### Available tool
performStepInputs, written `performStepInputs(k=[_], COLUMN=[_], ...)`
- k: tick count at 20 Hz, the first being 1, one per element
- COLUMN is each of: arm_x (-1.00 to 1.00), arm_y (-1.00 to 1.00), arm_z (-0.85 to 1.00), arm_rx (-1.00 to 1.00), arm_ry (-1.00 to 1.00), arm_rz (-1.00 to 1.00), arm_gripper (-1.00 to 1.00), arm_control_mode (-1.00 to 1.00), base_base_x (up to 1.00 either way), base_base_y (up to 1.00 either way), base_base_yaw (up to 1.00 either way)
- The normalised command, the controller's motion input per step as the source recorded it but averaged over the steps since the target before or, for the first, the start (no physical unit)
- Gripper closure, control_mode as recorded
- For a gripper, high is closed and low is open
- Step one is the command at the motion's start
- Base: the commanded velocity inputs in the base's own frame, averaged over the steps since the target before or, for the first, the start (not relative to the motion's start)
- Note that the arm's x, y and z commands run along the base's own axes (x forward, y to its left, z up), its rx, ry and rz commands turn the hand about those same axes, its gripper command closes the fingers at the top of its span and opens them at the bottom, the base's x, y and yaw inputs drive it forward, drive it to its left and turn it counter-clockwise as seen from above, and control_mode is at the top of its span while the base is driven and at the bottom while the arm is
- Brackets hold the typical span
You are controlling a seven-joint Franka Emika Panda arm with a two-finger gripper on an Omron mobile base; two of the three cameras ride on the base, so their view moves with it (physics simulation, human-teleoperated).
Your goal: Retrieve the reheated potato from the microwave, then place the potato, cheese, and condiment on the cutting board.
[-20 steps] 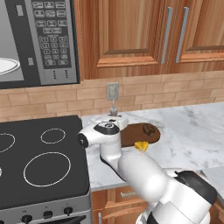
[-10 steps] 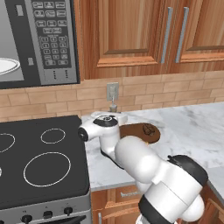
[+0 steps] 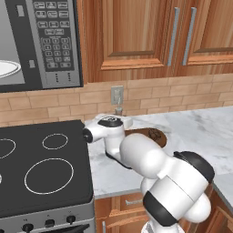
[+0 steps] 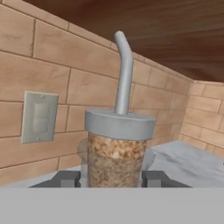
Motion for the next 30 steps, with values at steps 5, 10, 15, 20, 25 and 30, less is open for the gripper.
performStepInputs(k=[5, 10, 15, 20, 25, 30], arm_x=[0.12, 0.10, 0.03, 0.00, 0.00, 0.09], arm_y=[-0.06, -0.05, -0.05, -0.05, -0.03, -0.10], arm_z=[0.00, 0.00, 0.00, 0.00, 0.04, 0.02], arm_rx=[0.04, 0.01, 0.00, 0.00, 0.00, 0.00], arm_ry=[-0.01, 0.00, -0.02, -0.04, -0.07, -0.01], arm_rz=[0.00, 0.00, 0.00, 0.00, 0.00, 0.00], arm_gripper=[1.00, 1.00, 1.00, 1.00, 1.00, 1.00], arm_control_mode=[-1.00, -1.00, -1.00, -1.00, -1.00, -1.00], base_base_x=[0.00, 0.00, 0.00, 0.00, 0.00, 0.00], base_base_y=[0.00, 0.00, 0.00, 0.00, 0.00, 0.00], base_base_yaw=[0.00, 0.00, 0.00, 0.00, 0.00, 0.00])
